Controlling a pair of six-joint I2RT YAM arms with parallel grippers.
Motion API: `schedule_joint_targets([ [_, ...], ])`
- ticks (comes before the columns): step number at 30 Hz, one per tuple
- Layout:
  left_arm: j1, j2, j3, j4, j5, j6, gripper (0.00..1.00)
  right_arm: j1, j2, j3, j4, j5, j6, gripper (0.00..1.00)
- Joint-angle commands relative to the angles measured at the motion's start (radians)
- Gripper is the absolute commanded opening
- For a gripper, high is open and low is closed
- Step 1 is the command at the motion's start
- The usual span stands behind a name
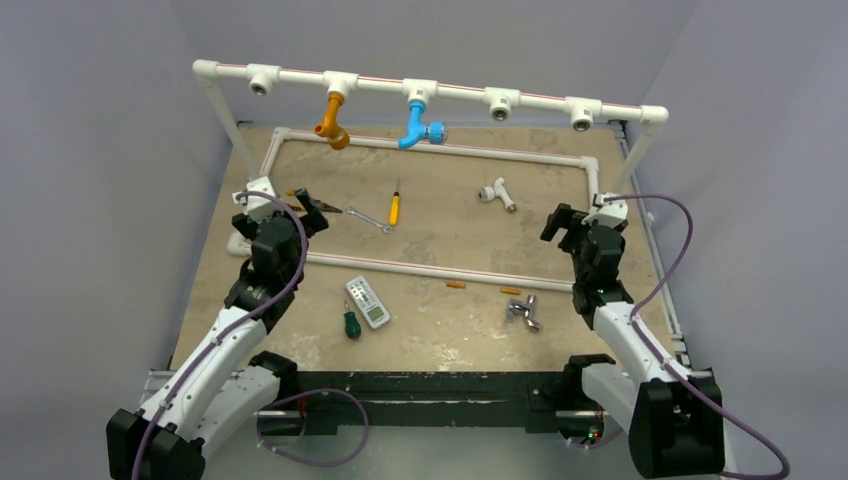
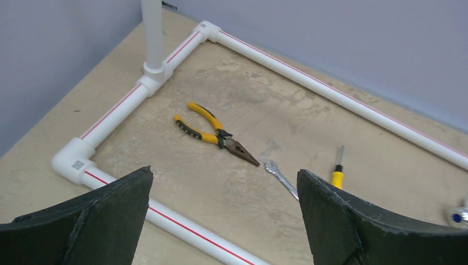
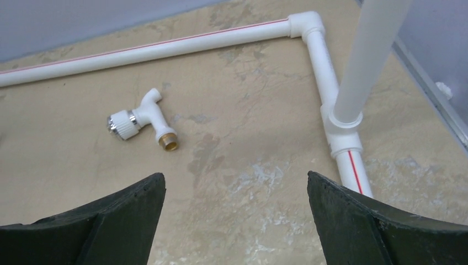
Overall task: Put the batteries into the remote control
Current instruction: Pick up the remote control from the center of the board.
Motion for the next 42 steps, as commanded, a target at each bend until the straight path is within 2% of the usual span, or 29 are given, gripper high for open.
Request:
schedule_joint_targets([
  [1, -0.002, -0.024, 0.151, -0.455, 0.101, -0.244, 1.0, 0.084, 0.0, 0.143, -0.327, 0.005, 0.043, 0.99],
  [4, -0.001, -0.067, 0.182, -0.559, 0.152, -0.261, 1.0, 0.249, -0.011, 0.172, -0.41, 0.081, 0.099, 0.99],
  [7, 0.004, -0.115, 0.186, -0.628, 0.209, -0.277, 1.0, 0.516, 0.014, 0.2, -0.474, 0.164, 0.199, 0.99],
  [12, 0.007, -0.2, 0.17, -0.717, 0.302, -0.315, 1.0, 0.87, 0.146, 0.254, -0.459, 0.241, 0.292, 0.99],
  [19, 0.007, -0.285, 0.107, -0.74, 0.469, -0.352, 1.0, 1.144, 0.439, 0.413, -0.342, 0.177, 0.298, 0.99],
  [23, 0.007, -0.311, 0.091, -0.762, 0.55, -0.356, 0.98, 1.231, 0.571, 0.495, -0.306, 0.188, 0.315, 0.99],
  [29, 0.007, -0.359, 0.092, -0.824, 0.566, -0.345, 0.98, 1.284, 0.698, 0.571, -0.275, 0.205, 0.365, 0.96],
  [42, 0.007, -0.383, 0.088, -0.838, 0.572, -0.346, 0.97, 1.286, 0.819, 0.631, -0.309, 0.276, 0.372, 0.72],
])
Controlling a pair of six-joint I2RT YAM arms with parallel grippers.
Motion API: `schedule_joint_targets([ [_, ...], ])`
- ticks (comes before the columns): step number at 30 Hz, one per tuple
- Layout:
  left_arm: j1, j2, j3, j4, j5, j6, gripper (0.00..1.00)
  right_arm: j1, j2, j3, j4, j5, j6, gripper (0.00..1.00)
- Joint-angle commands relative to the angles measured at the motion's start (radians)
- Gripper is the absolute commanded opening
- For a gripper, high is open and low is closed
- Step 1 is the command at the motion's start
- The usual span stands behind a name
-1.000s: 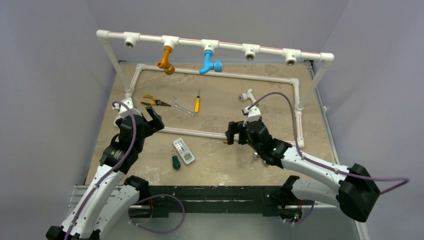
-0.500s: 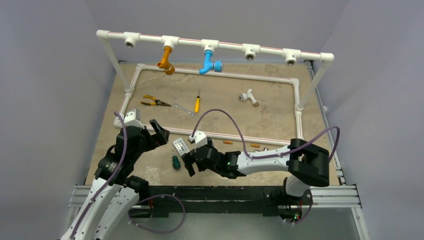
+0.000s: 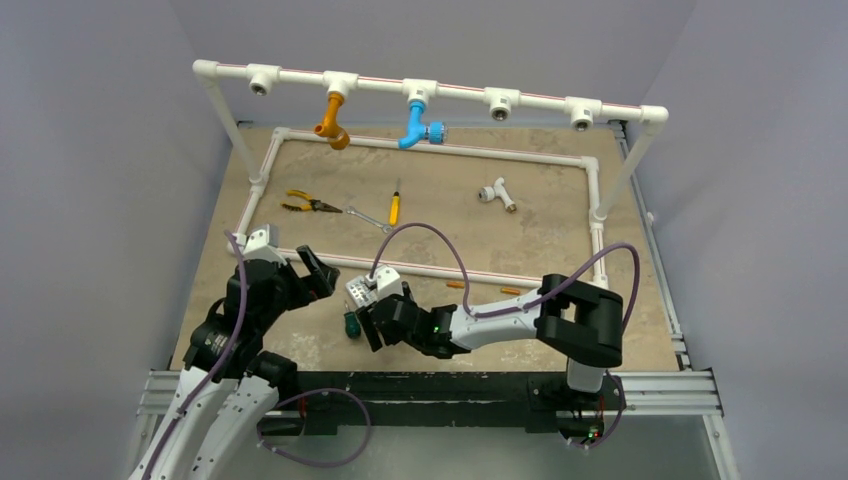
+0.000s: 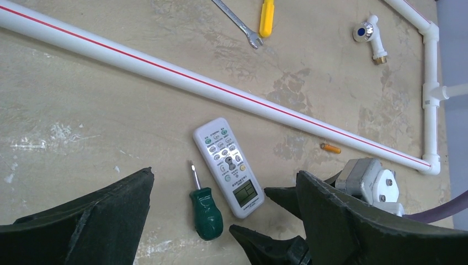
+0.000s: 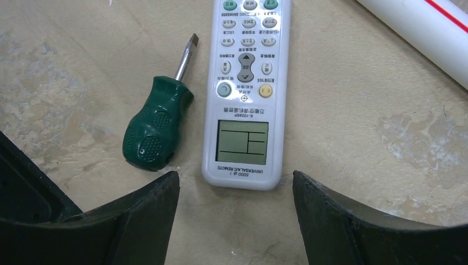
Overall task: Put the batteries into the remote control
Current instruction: Pick up the remote control from the center of the board.
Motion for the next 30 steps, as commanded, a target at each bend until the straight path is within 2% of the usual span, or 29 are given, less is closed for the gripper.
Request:
schedule_joint_targets([
  [1, 0.006, 0.003, -0.008, 0.009, 0.02, -0.005, 0.97, 0.001, 0.001, 0.042, -0.001, 0.074, 0.014, 0.71],
  [22, 0.006, 0.016, -0.018, 0.032, 0.031, -0.014, 0.97, 0.001, 0.116, 0.129, -0.083, 0.101, -0.045, 0.52],
  [25, 0.006, 0.018, -0.017, 0.029, 0.032, -0.016, 0.97, 0.001, 0.119, 0.141, -0.105, 0.109, -0.063, 0.44],
  [29, 0.006, 0.018, -0.015, 0.025, 0.029, -0.02, 0.97, 0.0, 0.097, 0.127, -0.109, 0.086, -0.095, 0.26],
  [30, 0.006, 0.018, -0.013, 0.025, 0.029, -0.021, 0.97, 0.001, 0.088, 0.12, -0.111, 0.08, -0.101, 0.24],
])
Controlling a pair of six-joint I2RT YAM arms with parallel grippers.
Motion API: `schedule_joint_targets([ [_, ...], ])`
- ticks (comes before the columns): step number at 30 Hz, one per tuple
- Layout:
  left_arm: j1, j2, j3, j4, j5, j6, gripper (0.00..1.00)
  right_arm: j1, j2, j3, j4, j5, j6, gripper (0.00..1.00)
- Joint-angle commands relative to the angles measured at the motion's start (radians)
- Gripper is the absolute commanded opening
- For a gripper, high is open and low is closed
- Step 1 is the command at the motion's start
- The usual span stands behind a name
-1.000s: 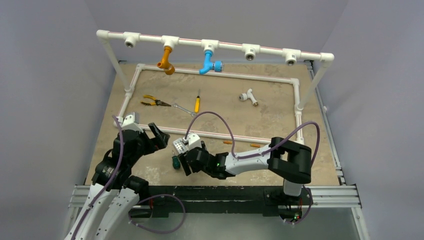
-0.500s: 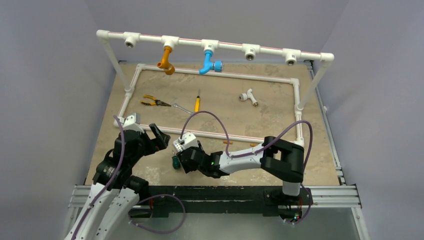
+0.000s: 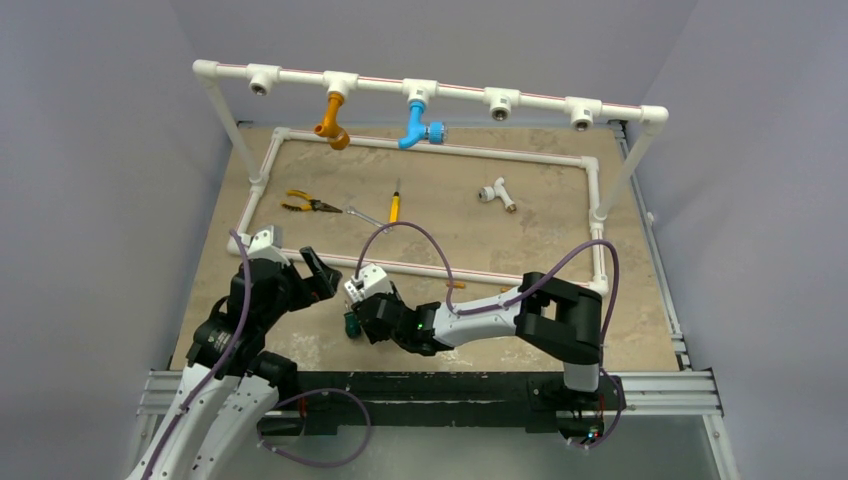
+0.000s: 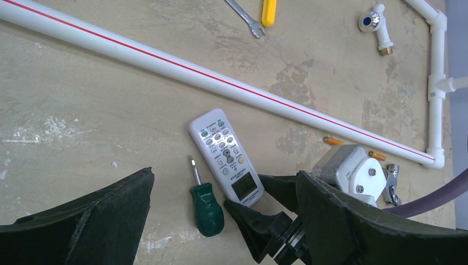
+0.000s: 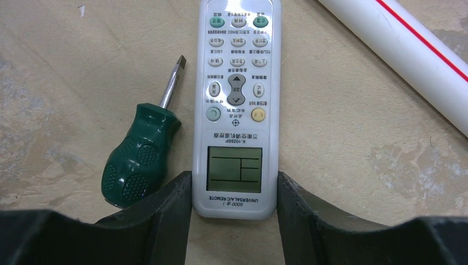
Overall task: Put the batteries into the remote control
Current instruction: Pick up the remote control from the center of the board.
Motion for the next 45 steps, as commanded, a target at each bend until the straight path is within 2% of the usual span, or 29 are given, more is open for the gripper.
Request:
schedule_joint_targets([
  [1, 0.006, 0.005, 0.003, 0.024, 0.009, -0.022, 0.97, 0.0, -0.029, -0.004, -0.047, -0.005, -0.039, 0.21],
  [4, 0.006, 0.005, 0.008, 0.03, 0.015, -0.026, 0.96, 0.0, -0.072, -0.024, -0.064, -0.018, -0.051, 0.06],
  [6, 0.006, 0.009, 0.011, 0.037, 0.022, -0.031, 0.96, 0.0, -0.113, -0.042, -0.065, -0.024, -0.062, 0.0],
  [15, 0.006, 0.035, 0.027, 0.075, 0.076, -0.037, 0.96, 0.0, -0.362, -0.127, -0.108, -0.066, -0.097, 0.0],
  [19, 0.006, 0.032, 0.03, 0.112, 0.17, -0.068, 0.96, -0.002, -0.463, -0.161, -0.1, -0.08, -0.049, 0.0],
  [23, 0.005, 0.021, 0.008, 0.197, 0.299, -0.164, 0.94, -0.006, -0.54, -0.186, -0.074, -0.095, 0.049, 0.0],
  [29, 0.005, -0.009, -0.09, 0.374, 0.442, -0.331, 0.9, -0.024, -0.576, -0.216, 0.031, -0.139, 0.152, 0.0],
  [38, 0.003, -0.053, -0.122, 0.35, 0.495, -0.373, 0.88, -0.039, -0.66, -0.271, 0.101, -0.105, 0.186, 0.0],
  [42, -0.003, -0.07, -0.16, 0.389, 0.516, -0.421, 0.85, -0.04, -0.669, -0.259, 0.11, -0.12, 0.151, 0.0],
  [45, -0.008, -0.077, -0.186, 0.418, 0.52, -0.447, 0.79, -0.04, -0.665, -0.254, 0.126, -0.15, 0.134, 0.0],
])
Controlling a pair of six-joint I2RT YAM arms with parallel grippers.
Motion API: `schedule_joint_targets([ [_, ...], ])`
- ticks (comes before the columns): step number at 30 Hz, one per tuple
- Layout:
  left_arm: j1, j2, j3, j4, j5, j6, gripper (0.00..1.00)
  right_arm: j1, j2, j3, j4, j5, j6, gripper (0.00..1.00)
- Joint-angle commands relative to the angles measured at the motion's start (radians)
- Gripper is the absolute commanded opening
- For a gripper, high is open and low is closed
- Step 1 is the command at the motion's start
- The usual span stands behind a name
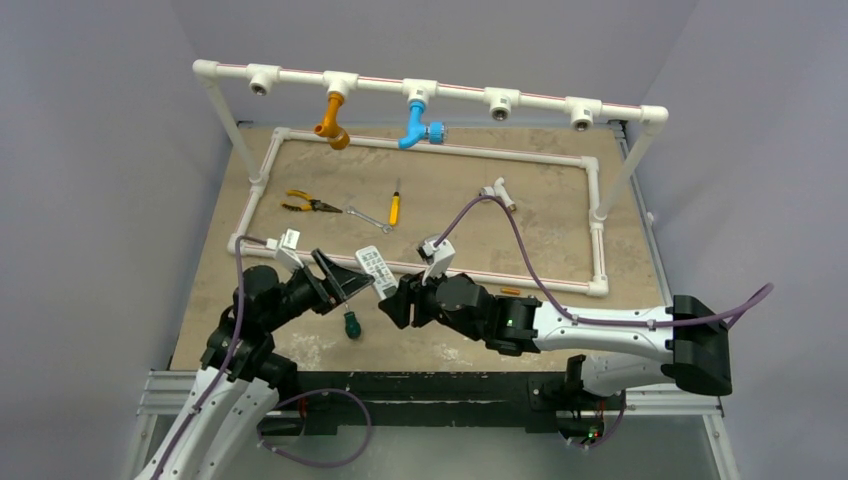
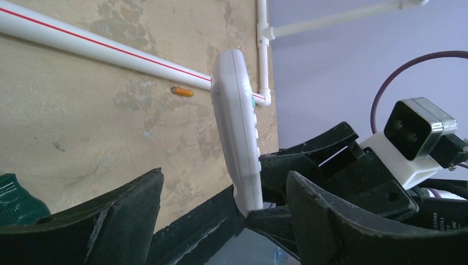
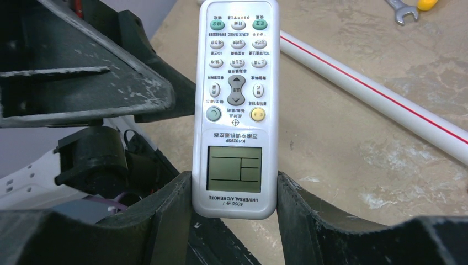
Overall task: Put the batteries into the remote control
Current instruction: Pick up the remote control from the center of the board.
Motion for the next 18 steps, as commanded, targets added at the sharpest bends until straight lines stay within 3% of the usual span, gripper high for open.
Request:
schedule_joint_targets([
  [1, -0.009, -0.014, -0.04, 0.093, 0.04, -0.068, 0.77, -0.005, -0.018, 0.015, 0.086, -0.039, -0.024, 0.0],
  [18, -0.121, 0.048, -0.069, 0.213, -0.002, -0.115, 0.45, -0.005, -0.001, 0.021, 0.129, -0.034, -0.04, 0.0],
])
